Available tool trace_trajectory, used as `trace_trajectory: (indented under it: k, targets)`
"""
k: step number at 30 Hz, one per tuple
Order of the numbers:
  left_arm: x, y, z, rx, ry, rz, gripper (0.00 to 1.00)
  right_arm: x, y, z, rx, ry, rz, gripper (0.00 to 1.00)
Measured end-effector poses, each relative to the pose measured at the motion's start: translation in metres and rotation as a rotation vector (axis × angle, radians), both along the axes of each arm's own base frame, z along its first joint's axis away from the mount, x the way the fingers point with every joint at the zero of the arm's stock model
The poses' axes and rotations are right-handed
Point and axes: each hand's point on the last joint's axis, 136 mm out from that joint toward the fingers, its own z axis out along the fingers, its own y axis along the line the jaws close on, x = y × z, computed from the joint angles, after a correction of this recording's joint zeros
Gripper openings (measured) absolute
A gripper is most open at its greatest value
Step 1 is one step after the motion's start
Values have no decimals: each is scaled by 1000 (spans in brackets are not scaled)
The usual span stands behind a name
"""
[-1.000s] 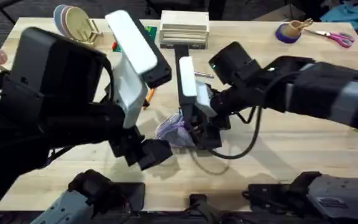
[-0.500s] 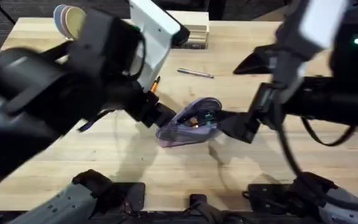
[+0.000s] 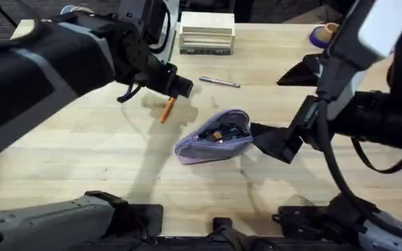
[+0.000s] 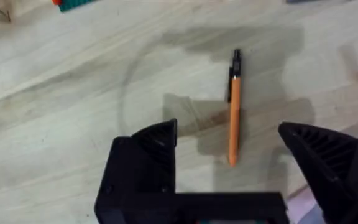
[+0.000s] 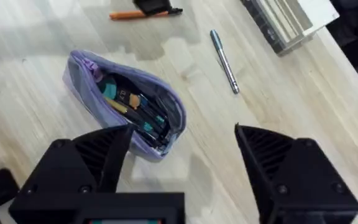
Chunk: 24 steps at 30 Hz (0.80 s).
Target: Unzip the bag, pick up the pens from the table one at a time and place them inside, then zip the bag closed.
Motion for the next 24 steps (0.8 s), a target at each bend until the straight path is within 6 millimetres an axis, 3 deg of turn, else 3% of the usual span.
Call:
trace_trajectory:
  k: [6,13,16,24]
  targets:
    - [3,-1,-17,10,42,-1,993,0,0,0,0,0,0,998]
    - [-8,2,-65,62,207,-1,994,0,0,0,0,0,0,998]
    - [-10,3,-77,73,243,-1,995,0,0,0,0,0,0,998]
    - [-11,2,-85,72,268,-3,973,0,0,0,0,0,0,998]
